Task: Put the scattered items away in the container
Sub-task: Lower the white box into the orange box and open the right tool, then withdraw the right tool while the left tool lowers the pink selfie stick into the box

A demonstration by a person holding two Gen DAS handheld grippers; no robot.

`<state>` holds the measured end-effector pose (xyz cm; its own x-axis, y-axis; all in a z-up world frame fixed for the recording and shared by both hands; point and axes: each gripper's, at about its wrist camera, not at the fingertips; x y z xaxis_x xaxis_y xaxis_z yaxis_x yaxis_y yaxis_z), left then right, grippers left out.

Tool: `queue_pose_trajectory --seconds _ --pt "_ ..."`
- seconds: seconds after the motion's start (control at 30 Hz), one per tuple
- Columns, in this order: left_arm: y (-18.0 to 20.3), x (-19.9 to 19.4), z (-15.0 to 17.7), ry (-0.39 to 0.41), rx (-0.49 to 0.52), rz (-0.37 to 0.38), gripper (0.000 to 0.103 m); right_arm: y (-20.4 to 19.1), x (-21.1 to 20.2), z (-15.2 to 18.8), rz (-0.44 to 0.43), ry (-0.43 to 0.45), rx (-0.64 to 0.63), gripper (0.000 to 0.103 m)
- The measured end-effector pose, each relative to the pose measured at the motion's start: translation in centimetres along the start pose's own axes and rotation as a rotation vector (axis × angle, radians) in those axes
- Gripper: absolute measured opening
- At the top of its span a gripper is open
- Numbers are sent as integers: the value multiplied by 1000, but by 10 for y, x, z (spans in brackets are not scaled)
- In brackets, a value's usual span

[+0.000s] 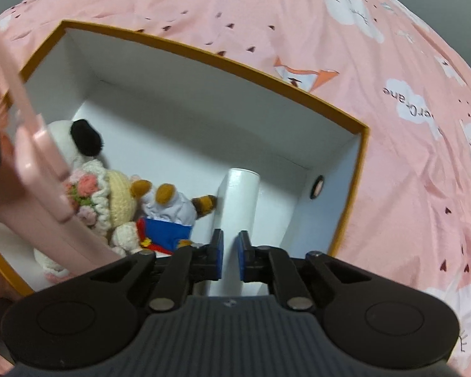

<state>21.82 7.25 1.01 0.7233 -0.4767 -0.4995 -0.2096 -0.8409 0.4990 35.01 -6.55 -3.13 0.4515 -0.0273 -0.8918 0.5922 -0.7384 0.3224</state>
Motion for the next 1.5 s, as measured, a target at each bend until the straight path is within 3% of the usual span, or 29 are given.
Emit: queue_pose_trajectory --seconds 0.2,0.27,0.43,0.57,0.8,1.1,1.17,1.33,1.5 --pt "-1 2 1 -2 -6 5 31 4 10 0 32 -38 -27 1" --pt "-2 2 1 -2 -8 2 31 7 3 -1 7 -19 0 8" --pt "-2 5 2 -5 -11 -2 31 4 -3 -3 -52 -14 5 12" --pt "-3 4 3 -3 -11 3 31 -7 3 -1 -31 -27 -25 18" --pt "-3 3 3 -1 -17 4 31 1 5 1 30 -44 -36 7" --pt "-4 5 3 -4 -18 11 31 -5 18 5 79 -89 -76 5" --pt "-2 5 3 -7 -15 11 31 -10 21 5 106 -104 -112 1" --pt "-2 5 3 -2 -16 24 31 0 6 8 45 -76 -53 3" --pt "2 10 0 -6 -16 44 31 13 -20 27 88 35 -11 7"
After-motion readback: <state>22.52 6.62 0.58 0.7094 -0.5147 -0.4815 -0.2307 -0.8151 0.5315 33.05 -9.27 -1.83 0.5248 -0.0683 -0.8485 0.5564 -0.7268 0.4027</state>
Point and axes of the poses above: each gripper's, at about its wrist camera, not at the fingertips, and x roughly the way its jaws point, y to its right, z to its underside, and after that the axes turned 9 degrees about z, right-handed
